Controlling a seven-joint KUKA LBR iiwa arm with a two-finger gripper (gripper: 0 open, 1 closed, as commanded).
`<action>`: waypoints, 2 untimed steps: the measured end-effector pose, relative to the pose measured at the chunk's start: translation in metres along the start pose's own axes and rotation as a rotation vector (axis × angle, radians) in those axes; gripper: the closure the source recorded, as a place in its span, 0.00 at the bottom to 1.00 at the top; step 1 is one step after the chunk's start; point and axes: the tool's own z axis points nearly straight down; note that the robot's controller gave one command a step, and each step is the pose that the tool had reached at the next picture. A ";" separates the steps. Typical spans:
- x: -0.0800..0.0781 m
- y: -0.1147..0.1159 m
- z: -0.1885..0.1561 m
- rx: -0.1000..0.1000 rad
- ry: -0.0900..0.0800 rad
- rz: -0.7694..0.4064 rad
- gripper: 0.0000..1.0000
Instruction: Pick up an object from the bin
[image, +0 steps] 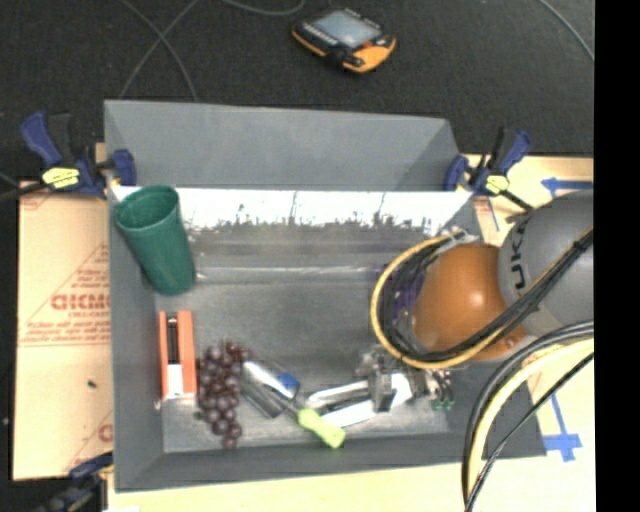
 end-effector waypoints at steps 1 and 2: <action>-0.013 0.014 0.001 -0.009 0.000 -0.006 1.00; -0.014 0.011 -0.013 -0.005 0.007 0.000 1.00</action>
Offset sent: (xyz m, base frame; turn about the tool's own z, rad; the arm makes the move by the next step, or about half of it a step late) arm 0.0285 0.0283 0.1681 0.0306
